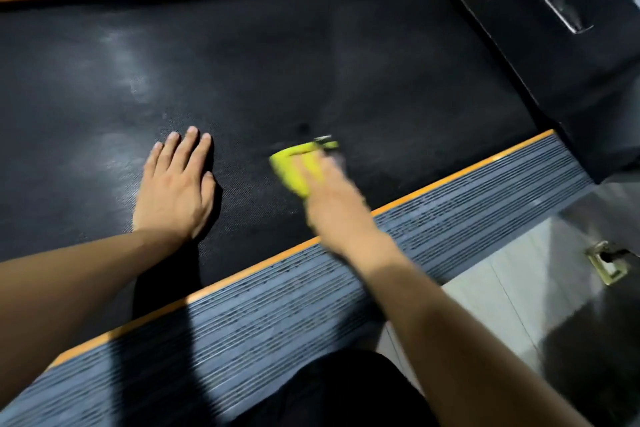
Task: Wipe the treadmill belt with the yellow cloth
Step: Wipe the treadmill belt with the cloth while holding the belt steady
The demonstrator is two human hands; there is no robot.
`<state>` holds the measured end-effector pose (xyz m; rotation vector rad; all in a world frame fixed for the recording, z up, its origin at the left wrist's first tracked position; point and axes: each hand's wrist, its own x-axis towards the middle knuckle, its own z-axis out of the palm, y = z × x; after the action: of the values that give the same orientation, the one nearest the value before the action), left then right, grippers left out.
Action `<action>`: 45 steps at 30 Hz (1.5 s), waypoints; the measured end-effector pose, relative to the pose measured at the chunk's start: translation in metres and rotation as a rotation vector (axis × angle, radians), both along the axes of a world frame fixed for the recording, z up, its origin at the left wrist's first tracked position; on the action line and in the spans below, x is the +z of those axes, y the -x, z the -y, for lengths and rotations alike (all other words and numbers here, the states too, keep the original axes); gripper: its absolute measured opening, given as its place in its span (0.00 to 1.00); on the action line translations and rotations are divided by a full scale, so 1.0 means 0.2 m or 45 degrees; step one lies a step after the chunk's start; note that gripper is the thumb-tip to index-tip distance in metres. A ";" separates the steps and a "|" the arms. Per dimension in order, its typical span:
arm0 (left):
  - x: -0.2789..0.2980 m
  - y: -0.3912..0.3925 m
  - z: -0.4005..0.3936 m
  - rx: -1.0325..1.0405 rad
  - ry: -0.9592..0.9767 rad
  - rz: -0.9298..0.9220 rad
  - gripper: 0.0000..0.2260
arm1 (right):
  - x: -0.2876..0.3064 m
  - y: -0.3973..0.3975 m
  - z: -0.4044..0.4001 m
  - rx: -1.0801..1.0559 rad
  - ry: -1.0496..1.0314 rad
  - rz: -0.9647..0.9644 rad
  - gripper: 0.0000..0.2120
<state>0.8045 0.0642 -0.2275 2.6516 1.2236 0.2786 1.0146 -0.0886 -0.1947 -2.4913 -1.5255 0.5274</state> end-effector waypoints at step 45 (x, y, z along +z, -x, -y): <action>-0.03 0.49 -0.97 0.144 0.032 -0.073 0.31 | -0.20 0.45 -2.02 0.564 -0.364 0.110 0.26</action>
<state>0.7057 0.2572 -0.2329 2.5904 1.3885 0.2050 0.9251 0.3156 -0.2349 -1.9921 -2.0371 0.2355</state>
